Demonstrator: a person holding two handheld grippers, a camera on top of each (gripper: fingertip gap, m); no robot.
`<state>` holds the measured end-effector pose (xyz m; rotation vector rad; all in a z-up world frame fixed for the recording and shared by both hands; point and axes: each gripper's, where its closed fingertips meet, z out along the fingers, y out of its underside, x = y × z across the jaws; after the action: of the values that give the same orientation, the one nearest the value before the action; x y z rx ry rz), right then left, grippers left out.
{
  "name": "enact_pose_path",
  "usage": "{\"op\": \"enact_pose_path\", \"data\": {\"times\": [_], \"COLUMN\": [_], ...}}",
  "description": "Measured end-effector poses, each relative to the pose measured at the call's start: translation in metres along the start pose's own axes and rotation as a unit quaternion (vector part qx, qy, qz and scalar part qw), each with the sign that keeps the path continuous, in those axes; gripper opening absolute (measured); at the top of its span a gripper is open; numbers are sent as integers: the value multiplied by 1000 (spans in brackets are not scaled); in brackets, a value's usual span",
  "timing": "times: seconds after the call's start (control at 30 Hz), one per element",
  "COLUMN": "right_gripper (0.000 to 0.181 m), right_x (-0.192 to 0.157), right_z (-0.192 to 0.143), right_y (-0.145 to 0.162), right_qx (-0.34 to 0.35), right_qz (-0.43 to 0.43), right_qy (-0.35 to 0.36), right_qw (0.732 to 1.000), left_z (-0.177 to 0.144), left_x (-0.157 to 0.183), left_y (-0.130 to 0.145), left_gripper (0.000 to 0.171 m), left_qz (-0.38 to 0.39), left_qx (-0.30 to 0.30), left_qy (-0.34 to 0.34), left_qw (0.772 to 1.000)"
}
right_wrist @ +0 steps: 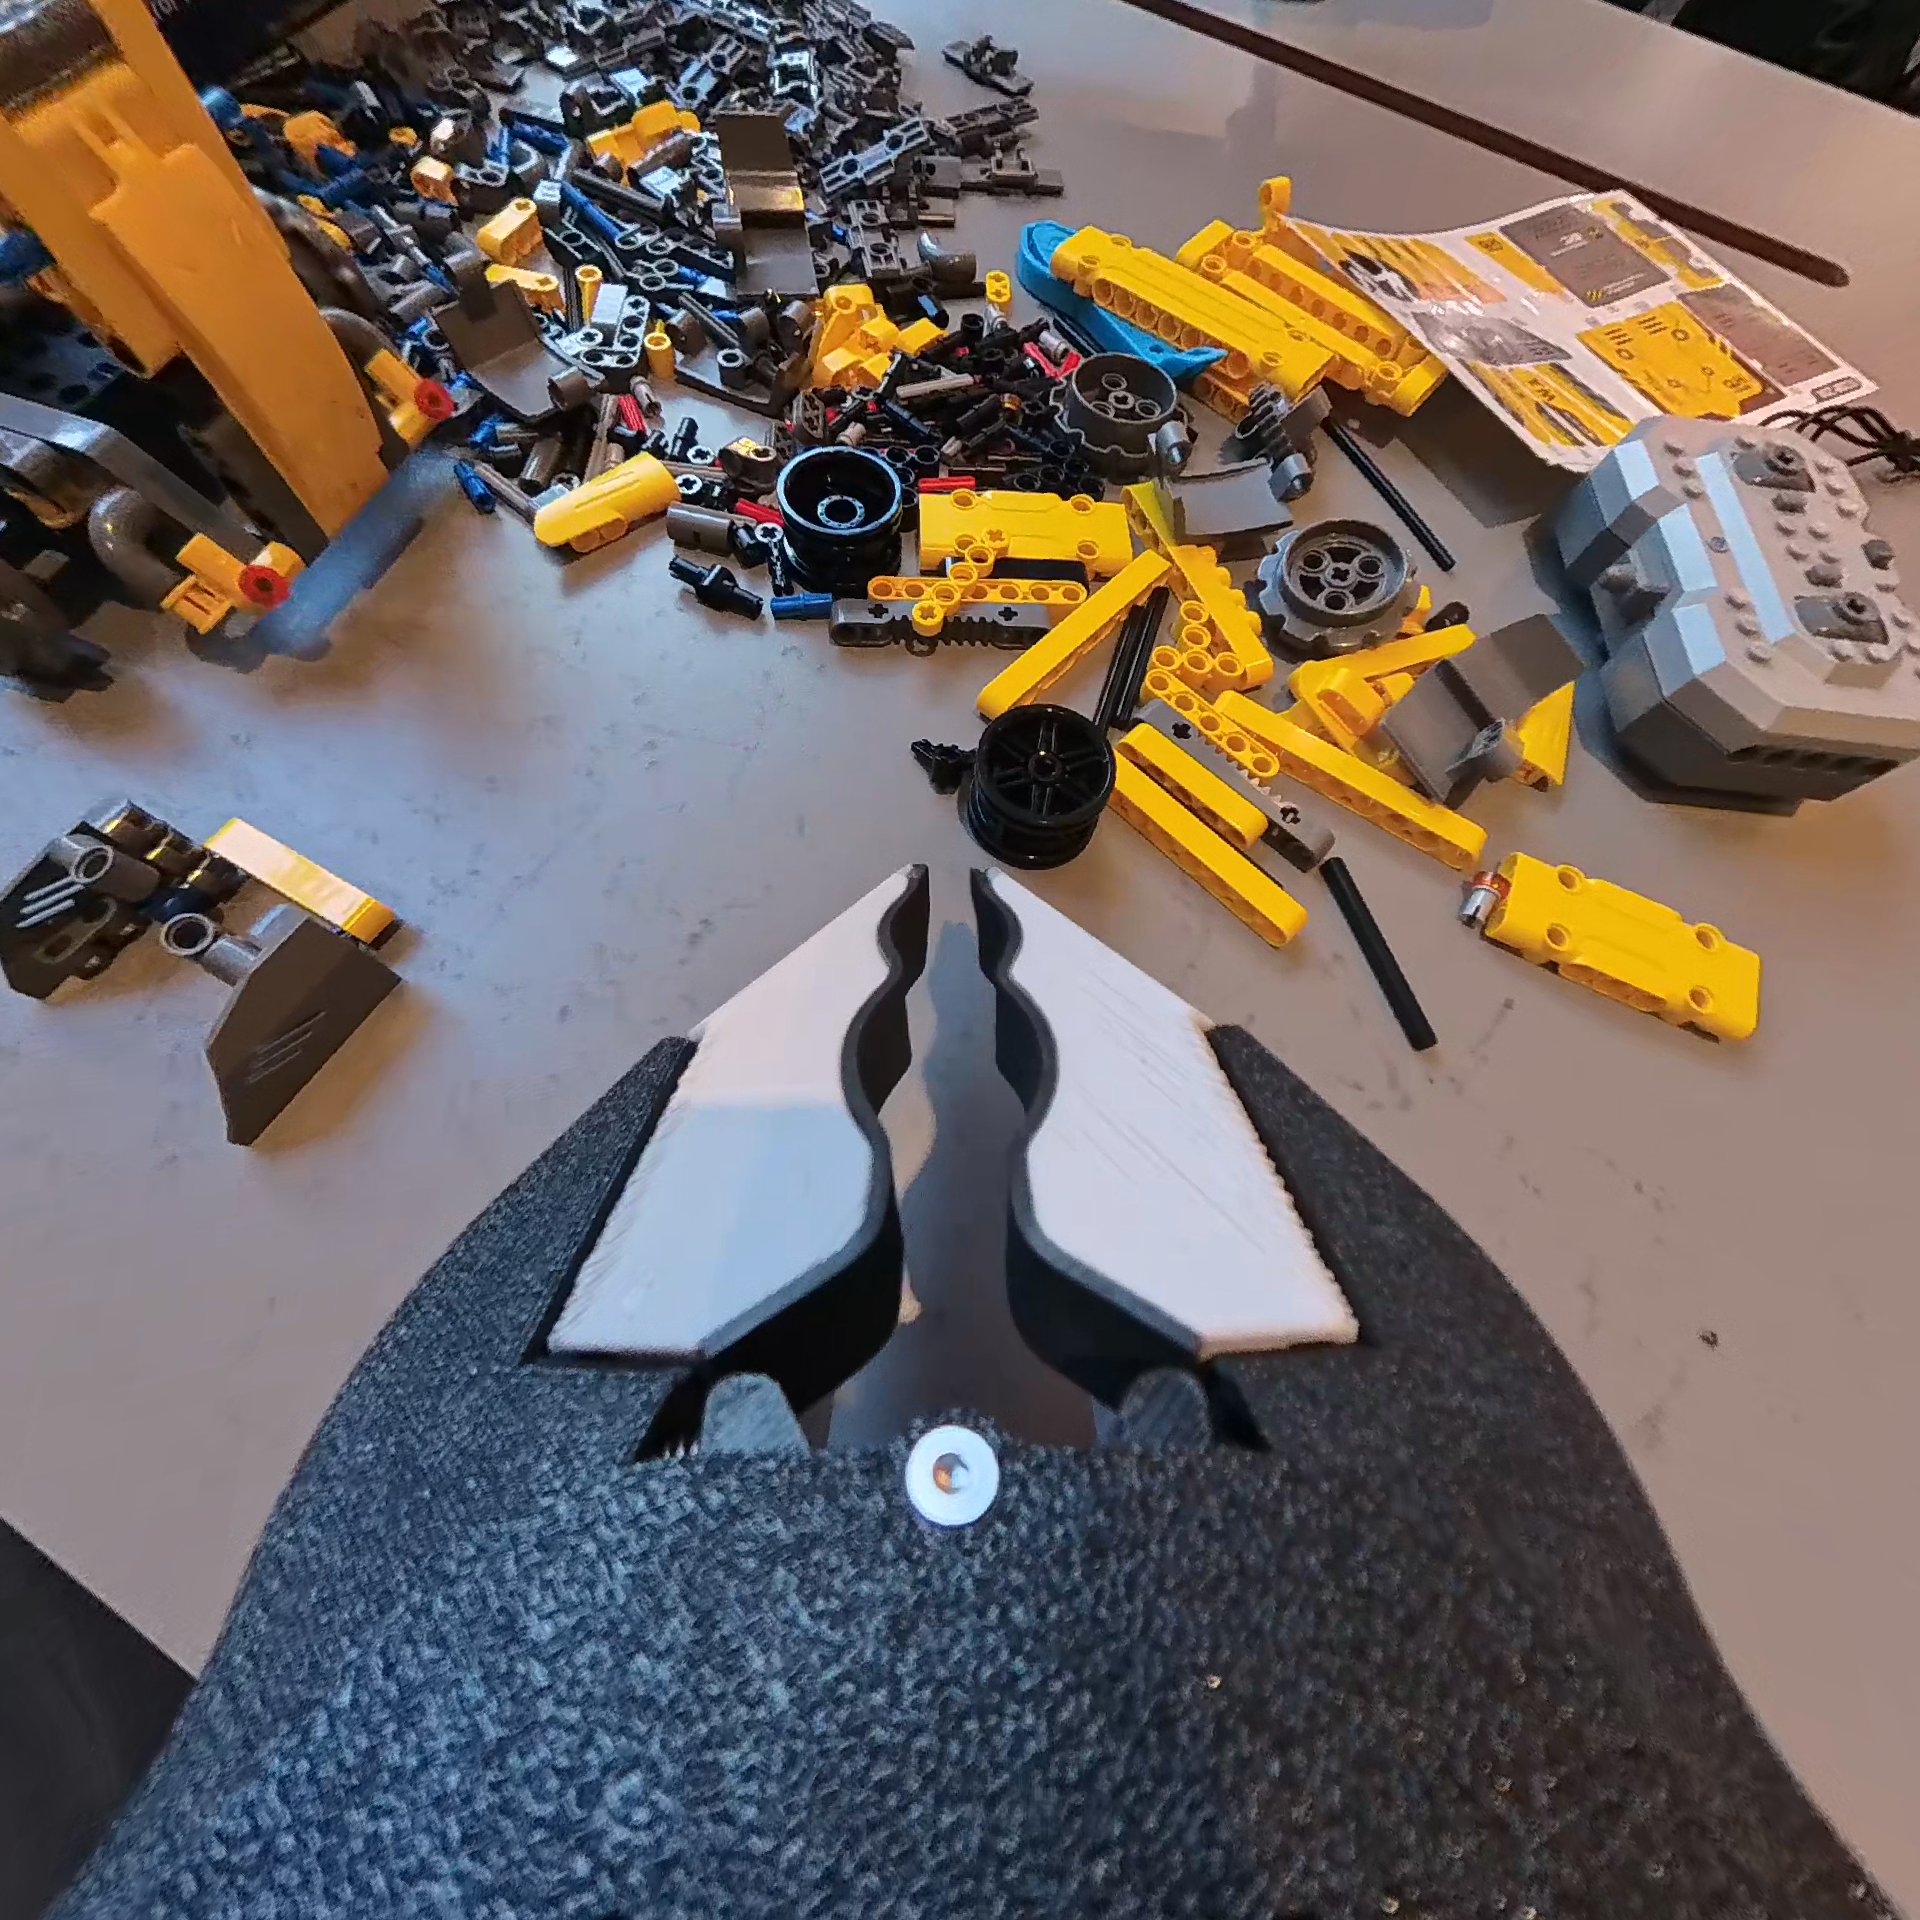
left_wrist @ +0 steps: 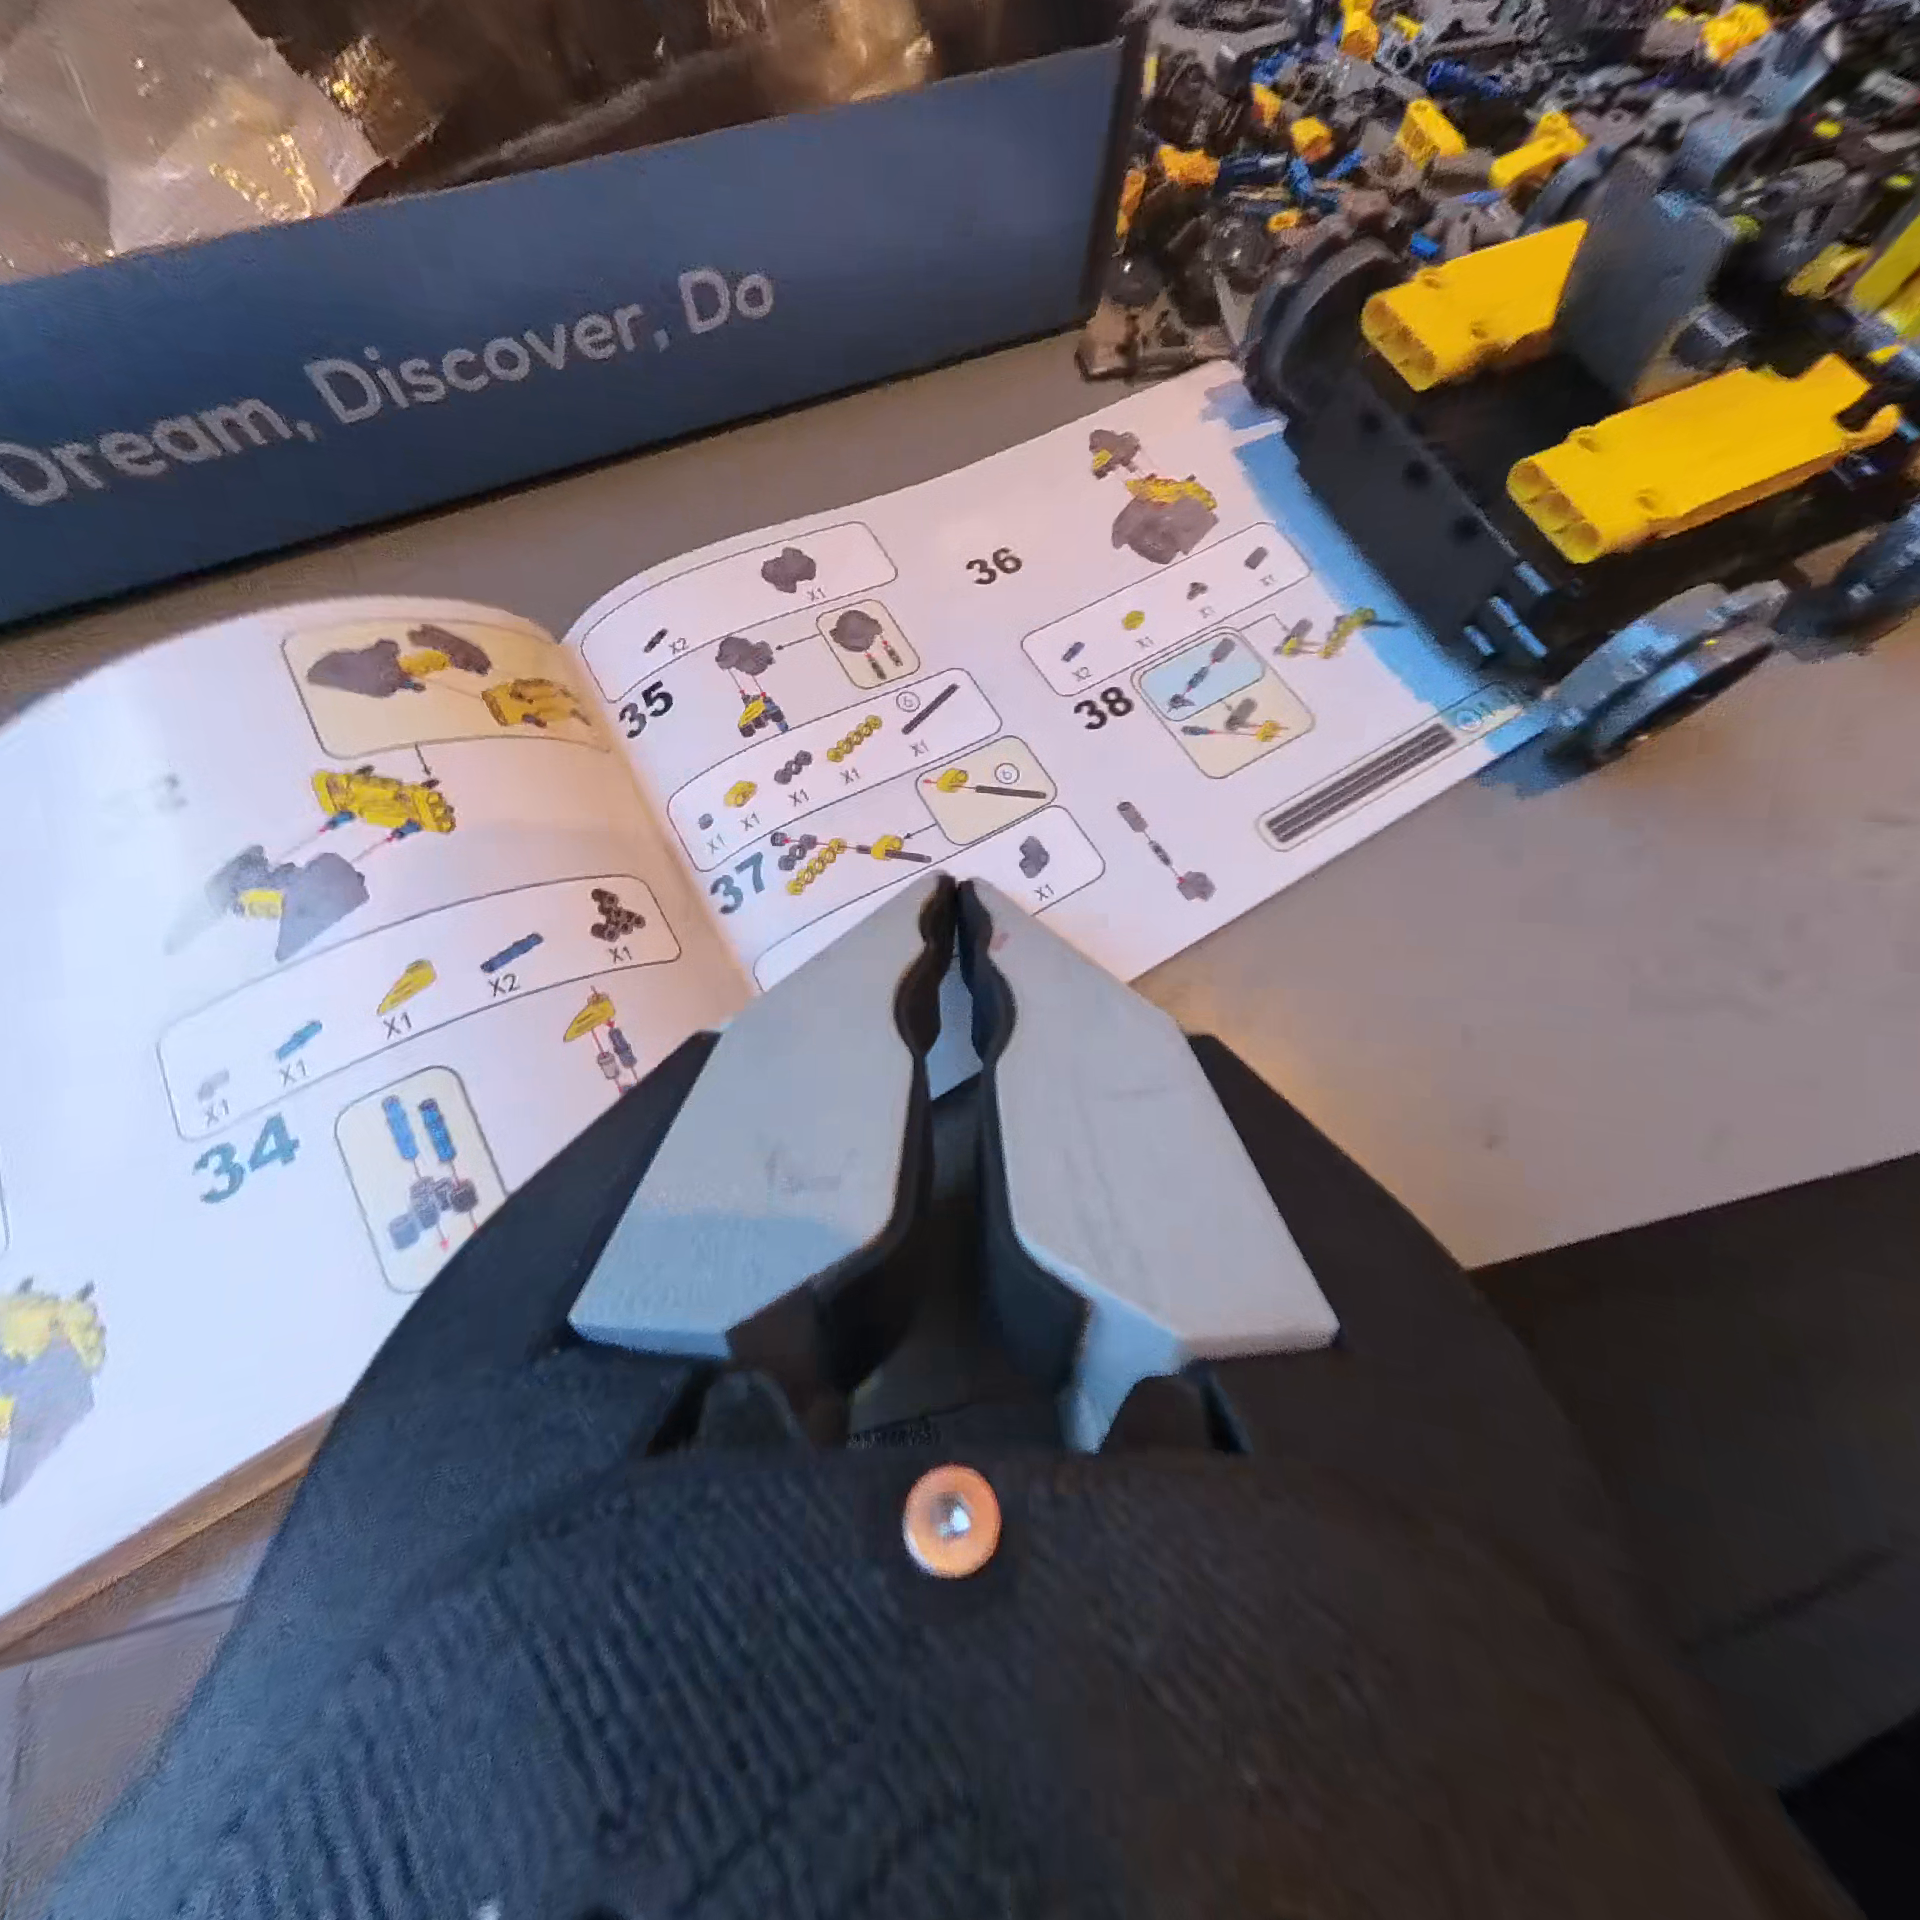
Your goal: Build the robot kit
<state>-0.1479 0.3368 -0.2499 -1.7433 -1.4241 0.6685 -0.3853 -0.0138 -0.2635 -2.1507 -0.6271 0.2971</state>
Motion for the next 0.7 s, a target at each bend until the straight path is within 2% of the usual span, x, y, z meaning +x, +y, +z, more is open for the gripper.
{"op": "enact_pose_path", "data": {"times": [0.2,0.3,0.4,0.57,0.7], "right_gripper": [9,9,11,12,12], "right_x": [3,3,3,4,6], "right_z": [-1,1,2,2,3], "right_y": [-1,1,2,2,3], "right_qx": [6,-4,-8,-10,-13], "right_qz": [15,17,20,33,46], "right_qy": [1,-2,-6,-11,-13], "right_qw": [1000,1000,1000,999,999], "left_z": [-16,-28,-38,-45,-46], "left_x": [23,43,69,108,135], "left_y": [-15,-25,-31,-23,-12], "left_gripper": [20,21,21,19,18], "left_qz": [-2,-18,3,91,119], "left_qx": [64,111,138,135,119], "left_qy": [34,80,118,153,199], "left_qw": [997,990,983,975,965]}}
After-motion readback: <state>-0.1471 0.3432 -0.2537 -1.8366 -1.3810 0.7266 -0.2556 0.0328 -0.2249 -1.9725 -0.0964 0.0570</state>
